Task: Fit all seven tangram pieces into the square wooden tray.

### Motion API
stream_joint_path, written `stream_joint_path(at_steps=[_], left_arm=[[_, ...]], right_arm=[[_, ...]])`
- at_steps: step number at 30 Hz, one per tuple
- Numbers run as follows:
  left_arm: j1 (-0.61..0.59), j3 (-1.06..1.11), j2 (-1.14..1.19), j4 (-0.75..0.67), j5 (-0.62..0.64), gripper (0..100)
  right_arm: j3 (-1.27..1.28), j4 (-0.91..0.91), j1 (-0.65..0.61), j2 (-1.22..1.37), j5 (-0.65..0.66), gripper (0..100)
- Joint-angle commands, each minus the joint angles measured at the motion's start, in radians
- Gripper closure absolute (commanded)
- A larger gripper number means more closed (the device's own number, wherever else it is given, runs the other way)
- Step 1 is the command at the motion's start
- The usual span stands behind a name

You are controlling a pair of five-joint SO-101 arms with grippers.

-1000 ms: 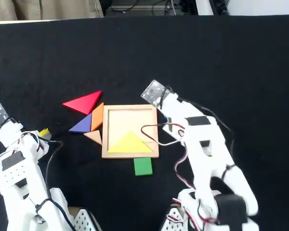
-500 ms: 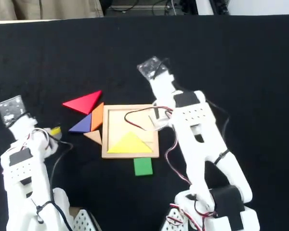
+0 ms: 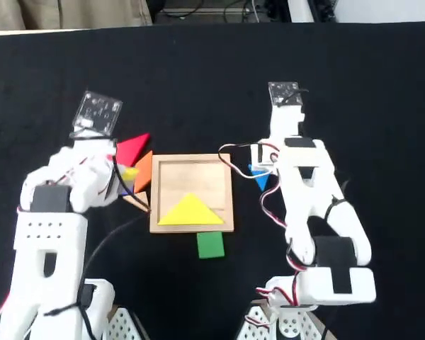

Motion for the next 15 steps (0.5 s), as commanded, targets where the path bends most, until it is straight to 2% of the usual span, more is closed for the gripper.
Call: stream_joint_path(at_steps=[1,4,8,15], left_arm=[[0.005,-0.150,0.150,-0.021,-0.058,69],[-0.031,-0.231,0.342,-0.069,-0.123,69],[-0.035,-0.363,0.595,-0.074,-0.321,69],[-0.004,-0.562,0.829,-0.084,-0.597,69]], right_arm=[[-0.007,-0.029,0.021,-0.002,-0.006,91.0],[-0.007,-0.029,0.023,-0.002,-0.005,91.0],[-0.018,-0.029,0.025,0.005,-0.005,91.0],[-0.016,-0.029,0.021,0.007,-0.003,91.0]])
